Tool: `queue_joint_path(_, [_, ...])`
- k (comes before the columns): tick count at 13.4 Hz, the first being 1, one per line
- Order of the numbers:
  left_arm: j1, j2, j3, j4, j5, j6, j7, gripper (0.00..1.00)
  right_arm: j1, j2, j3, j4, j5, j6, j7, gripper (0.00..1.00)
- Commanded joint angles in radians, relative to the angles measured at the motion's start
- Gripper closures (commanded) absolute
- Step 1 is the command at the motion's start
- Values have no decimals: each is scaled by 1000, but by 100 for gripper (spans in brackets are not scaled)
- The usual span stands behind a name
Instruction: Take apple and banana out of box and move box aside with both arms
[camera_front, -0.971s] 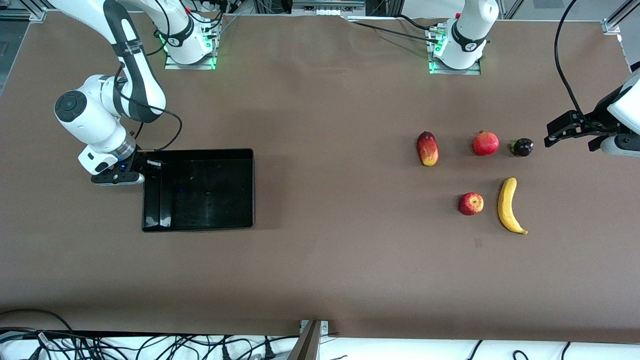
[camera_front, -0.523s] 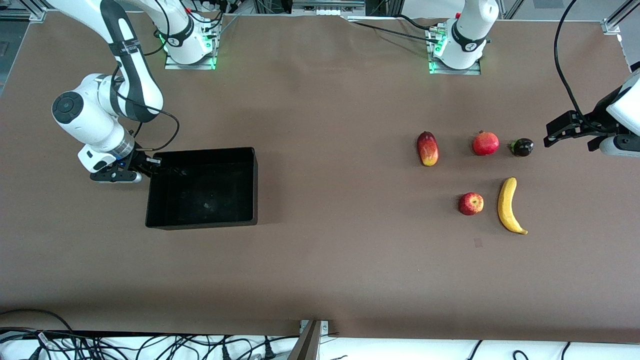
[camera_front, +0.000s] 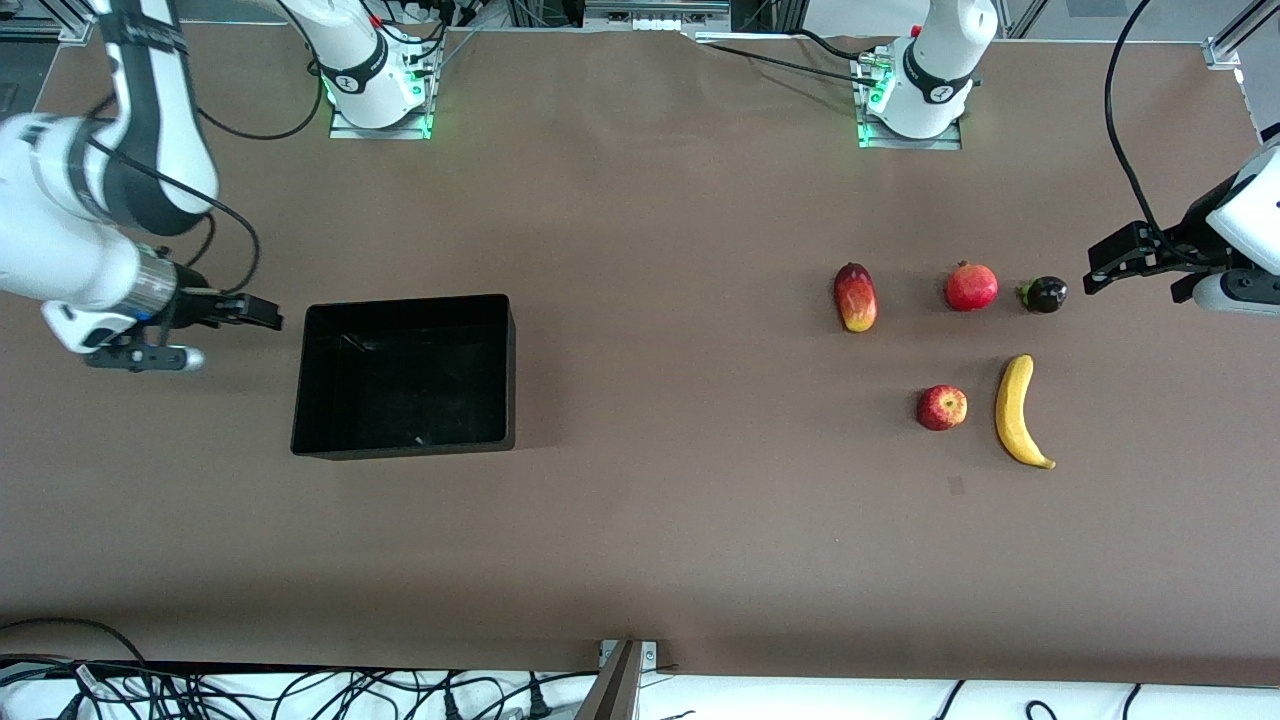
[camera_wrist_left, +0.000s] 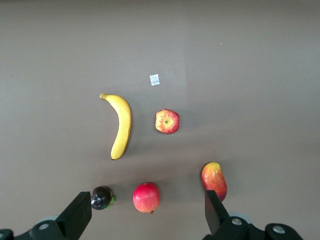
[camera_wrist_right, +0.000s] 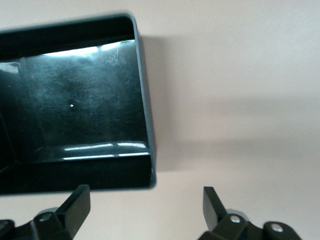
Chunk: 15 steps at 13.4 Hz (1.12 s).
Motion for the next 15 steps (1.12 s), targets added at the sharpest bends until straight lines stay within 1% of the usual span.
queue_joint_path(1, [-16,7,16,17,-9,-18,-6,0,-1,-7,1,136,-31,-120,3,0])
queue_joint_path(4, [-16,5,16,17,-9,-18,-6,0,-10,3,-5,384,-28,-338,9,0])
queue_joint_path(5, [-21,5,16,17,-9,-18,-6,0,-14,10,-27,427,-29,-367,9,0])
queue_joint_path(6, [-21,5,16,17,-9,-18,-6,0,-14,10,-50,443,-31,-374,9,0])
queue_joint_path(7, [-21,5,18,17,-9,-18,-6,0,-14,10,-60,461,-45,-375,9,0])
queue_joint_path(8, [-21,5,18,17,-9,-18,-8,0,-11,2,-61,473,-62,-380,-2,0])
queue_joint_path(9, [-21,5,19,15,-8,-18,-17,0,-11,-6,-64,472,-57,-419,1,0])
queue_joint_path(10, [-21,5,19,15,-5,-19,-22,0,-2,-4,-61,474,-59,-497,18,0])
queue_joint_path(11, [-22,4,19,15,-5,-19,-23,0,-1,-6,-52,478,-59,-531,26,0])
queue_joint_path(14, [-22,4,24,15,-6,-19,-22,0,-4,-27,-28,484,-69,-544,58,0])
queue_joint_path(15, [-22,5,24,15,-6,-19,-23,0,-19,-30,-2,483,-74,-544,57,0])
